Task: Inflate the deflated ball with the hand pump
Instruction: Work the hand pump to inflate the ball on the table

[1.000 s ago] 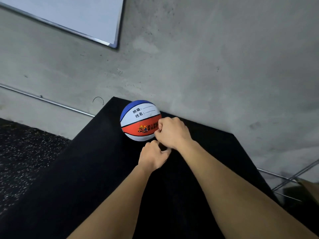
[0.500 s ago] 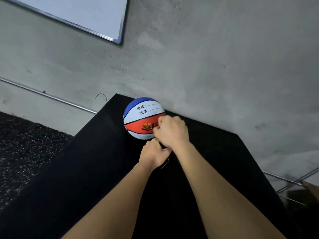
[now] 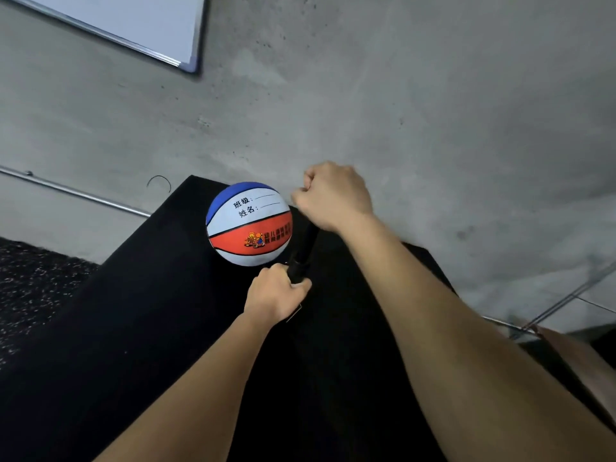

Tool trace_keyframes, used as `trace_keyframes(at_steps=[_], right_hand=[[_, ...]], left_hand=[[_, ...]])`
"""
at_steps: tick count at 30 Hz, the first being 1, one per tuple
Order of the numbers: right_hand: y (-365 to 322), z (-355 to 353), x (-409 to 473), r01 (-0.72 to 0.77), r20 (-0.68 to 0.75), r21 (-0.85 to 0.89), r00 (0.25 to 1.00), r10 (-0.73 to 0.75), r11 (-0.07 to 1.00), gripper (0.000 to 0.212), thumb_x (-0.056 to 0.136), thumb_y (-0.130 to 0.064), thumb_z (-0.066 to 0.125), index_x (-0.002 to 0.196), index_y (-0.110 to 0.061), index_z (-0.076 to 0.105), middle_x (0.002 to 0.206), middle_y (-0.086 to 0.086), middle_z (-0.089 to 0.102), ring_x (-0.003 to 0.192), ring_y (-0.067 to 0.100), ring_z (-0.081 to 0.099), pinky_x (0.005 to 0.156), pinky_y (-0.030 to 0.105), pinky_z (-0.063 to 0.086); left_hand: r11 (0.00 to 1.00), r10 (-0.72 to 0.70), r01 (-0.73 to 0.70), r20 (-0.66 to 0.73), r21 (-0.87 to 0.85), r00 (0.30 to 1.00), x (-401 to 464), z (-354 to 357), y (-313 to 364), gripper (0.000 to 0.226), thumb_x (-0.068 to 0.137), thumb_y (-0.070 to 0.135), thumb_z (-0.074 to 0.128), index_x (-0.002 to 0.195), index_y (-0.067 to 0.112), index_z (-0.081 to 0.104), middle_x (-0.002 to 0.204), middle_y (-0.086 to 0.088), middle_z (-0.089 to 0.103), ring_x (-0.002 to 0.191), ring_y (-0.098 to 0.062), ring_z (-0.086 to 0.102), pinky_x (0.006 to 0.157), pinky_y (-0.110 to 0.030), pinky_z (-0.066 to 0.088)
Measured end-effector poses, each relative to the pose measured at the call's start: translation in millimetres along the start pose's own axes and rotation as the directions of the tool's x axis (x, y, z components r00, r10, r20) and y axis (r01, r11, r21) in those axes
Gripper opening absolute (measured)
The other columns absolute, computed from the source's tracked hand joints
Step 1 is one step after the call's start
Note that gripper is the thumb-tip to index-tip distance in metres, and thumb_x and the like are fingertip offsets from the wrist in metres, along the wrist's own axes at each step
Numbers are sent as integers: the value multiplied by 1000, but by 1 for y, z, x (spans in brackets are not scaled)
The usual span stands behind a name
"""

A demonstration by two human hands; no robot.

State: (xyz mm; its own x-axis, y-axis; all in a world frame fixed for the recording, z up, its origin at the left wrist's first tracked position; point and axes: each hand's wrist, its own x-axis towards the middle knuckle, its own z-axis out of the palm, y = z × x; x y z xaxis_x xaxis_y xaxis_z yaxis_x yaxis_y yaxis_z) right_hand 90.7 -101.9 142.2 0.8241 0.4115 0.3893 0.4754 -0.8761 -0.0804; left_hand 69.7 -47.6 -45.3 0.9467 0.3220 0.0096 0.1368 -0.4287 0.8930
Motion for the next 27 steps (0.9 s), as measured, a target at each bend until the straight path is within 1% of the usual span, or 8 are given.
trace_keyframes(at_steps=[4,8,10,13,16,21,24,27], right_hand=[[2,48,-21,-32,36,-22,999,33,999,23,82,-32,56,92,-14,67,97,15,70,93,38,64,70,34,45],[0,64,-35,-40,124,-4,991,41,999,32,83,-35,57,103,-12,68,105,19,69,98,41,64,80,39,52],[2,70,-39,-57,148,20,988,53,998,29,85,-34,57,101,-12,67,103,17,69,97,41,64,80,40,52],[5,66,-40,-61,180,50,982,51,997,23,85,-34,56,94,-14,64,98,14,69,92,39,64,77,40,52],[7,50,-39,-64,236,110,971,37,992,15,83,-34,61,85,-20,63,96,9,69,89,35,63,74,35,51],[4,-8,-14,-38,80,197,997,23,980,20,76,-36,65,65,-21,58,80,2,69,80,28,63,67,26,44],[1,-30,0,3,-14,250,1000,1,968,23,78,-33,62,67,-13,63,67,0,65,69,23,61,61,27,49],[4,-4,-5,-32,-35,221,999,41,975,29,84,-34,56,70,-9,60,64,4,58,67,30,53,60,31,42]], left_hand=[[999,23,-23,-23,27,999,2,2,-4,29,73,45,63,68,16,63,77,-4,73,81,-30,69,68,-34,51],[989,124,-119,-58,87,991,5,3,-10,26,80,40,62,76,15,61,89,-9,74,90,-35,68,64,-34,42],[981,158,-151,-50,118,986,4,2,-10,24,81,37,58,84,14,66,88,-6,74,87,-32,68,62,-34,43],[983,158,-154,-40,97,987,2,1,-6,24,77,39,55,81,18,65,77,0,71,79,-27,68,58,-33,41],[995,97,-97,-17,23,995,-2,-2,-1,30,69,47,56,77,21,66,72,3,72,71,-20,68,63,-35,53],[999,34,-35,-43,-5,998,-6,0,3,28,75,41,65,65,15,63,65,0,69,65,-21,66,66,-35,55],[1000,0,0,-59,-6,998,-6,2,6,28,80,36,67,66,12,63,67,-1,67,66,-22,65,66,-34,53],[1000,-3,2,-72,-10,997,-5,2,7,29,76,40,65,63,14,63,64,-1,68,64,-21,65,67,-36,56]])
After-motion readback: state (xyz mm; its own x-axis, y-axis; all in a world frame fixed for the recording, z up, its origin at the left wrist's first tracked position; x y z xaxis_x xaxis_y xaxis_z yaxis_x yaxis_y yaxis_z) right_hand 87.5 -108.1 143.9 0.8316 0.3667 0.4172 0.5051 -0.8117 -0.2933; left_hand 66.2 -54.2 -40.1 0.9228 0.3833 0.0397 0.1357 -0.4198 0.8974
